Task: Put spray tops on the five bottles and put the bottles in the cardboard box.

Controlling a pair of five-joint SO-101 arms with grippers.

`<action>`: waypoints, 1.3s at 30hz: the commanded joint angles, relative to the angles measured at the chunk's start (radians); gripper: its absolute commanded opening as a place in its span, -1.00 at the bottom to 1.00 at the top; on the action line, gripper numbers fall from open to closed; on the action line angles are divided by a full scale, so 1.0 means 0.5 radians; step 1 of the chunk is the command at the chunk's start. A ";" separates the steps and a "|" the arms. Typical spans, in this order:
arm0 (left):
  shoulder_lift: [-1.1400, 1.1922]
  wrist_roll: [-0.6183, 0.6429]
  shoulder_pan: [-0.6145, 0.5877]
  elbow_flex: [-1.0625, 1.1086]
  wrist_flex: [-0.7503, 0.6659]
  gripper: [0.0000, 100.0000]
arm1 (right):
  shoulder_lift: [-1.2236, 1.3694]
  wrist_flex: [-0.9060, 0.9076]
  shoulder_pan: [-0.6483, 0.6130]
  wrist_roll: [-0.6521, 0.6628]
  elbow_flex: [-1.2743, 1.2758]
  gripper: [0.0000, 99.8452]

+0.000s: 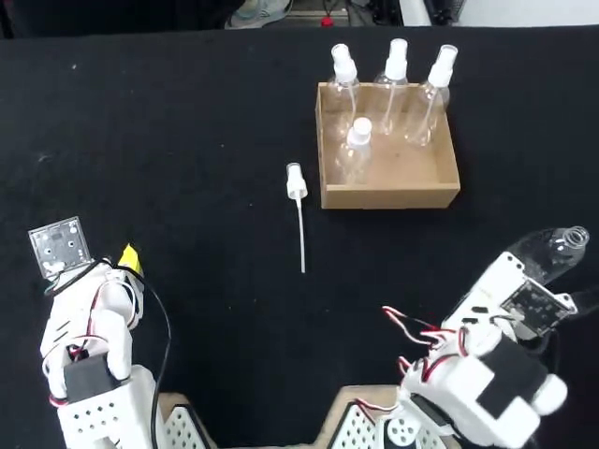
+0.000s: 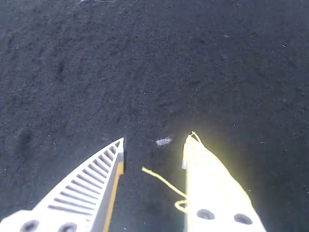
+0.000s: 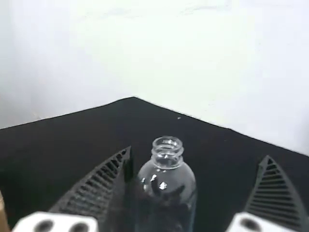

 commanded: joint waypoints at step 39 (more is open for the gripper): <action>-0.015 0.009 -0.014 -0.020 0.003 -0.62 | -3.227 4.296 -0.107 0.433 -0.446 -0.30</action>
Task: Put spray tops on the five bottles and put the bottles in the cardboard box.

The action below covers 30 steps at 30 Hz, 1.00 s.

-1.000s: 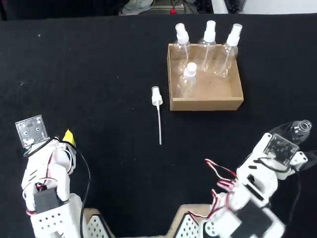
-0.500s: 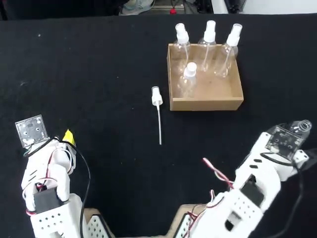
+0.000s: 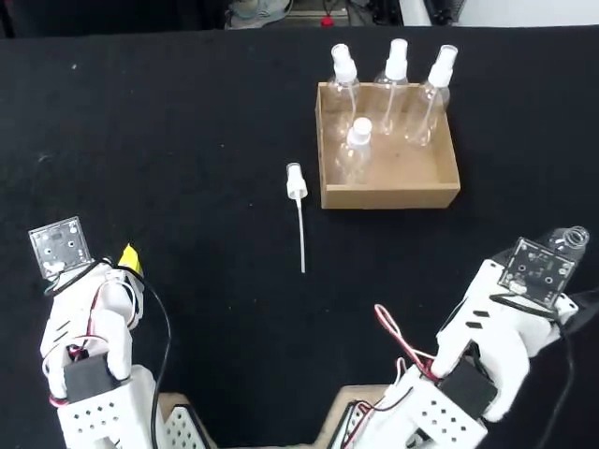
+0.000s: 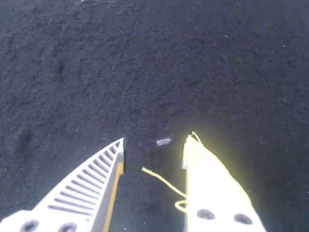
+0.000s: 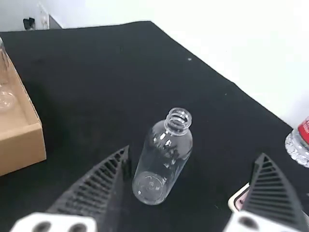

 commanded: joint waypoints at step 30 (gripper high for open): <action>-0.015 0.009 -0.014 -0.017 0.003 -0.62 | 1.229 -1.209 0.009 -0.046 -0.011 -0.35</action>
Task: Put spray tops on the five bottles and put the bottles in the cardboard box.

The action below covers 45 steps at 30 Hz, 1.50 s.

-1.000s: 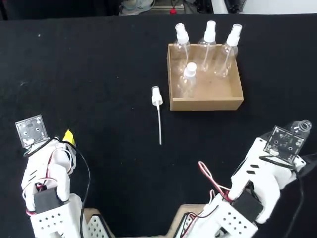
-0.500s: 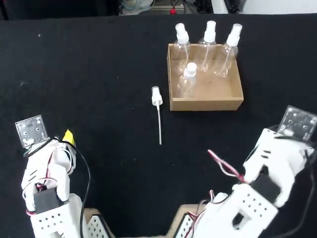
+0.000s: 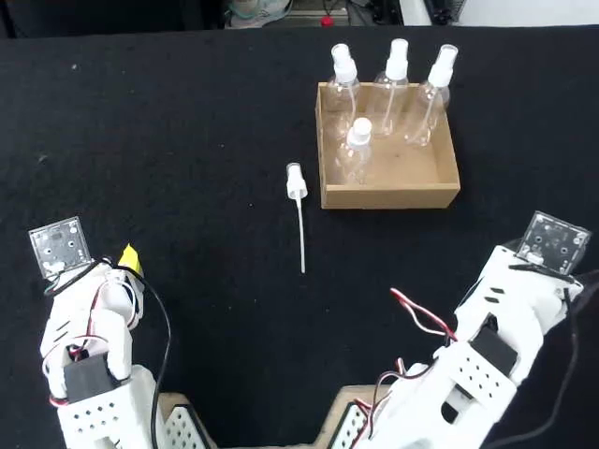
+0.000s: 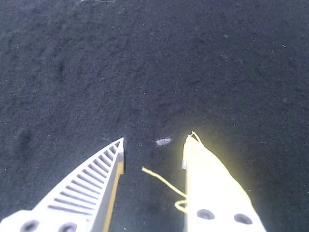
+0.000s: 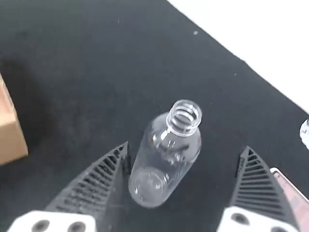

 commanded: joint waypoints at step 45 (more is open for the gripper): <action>-0.015 0.009 -0.017 -0.017 0.003 -0.62 | 1.309 -1.194 -0.003 -0.089 -0.275 -0.36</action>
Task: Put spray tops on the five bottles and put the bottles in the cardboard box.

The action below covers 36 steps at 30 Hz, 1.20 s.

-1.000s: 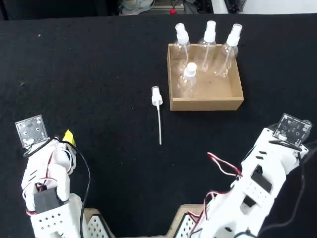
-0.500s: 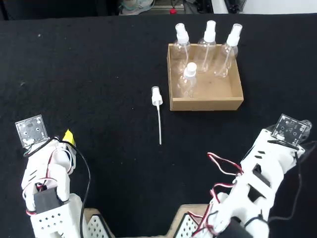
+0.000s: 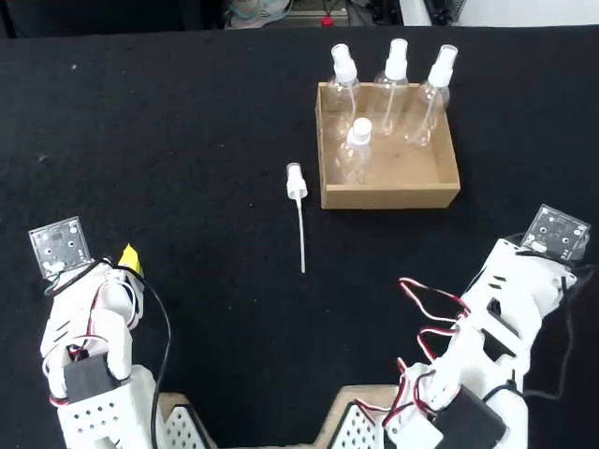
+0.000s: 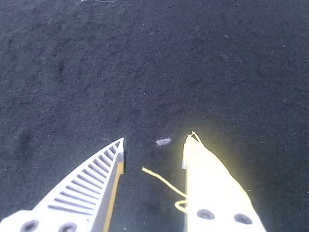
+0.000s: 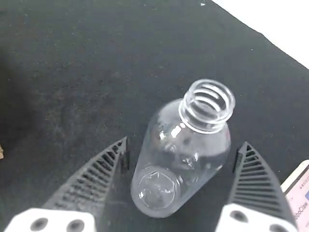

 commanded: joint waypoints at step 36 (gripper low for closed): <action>-0.015 0.009 -0.017 -0.017 0.006 -0.62 | -0.124 -0.055 0.009 -0.015 -0.192 -0.97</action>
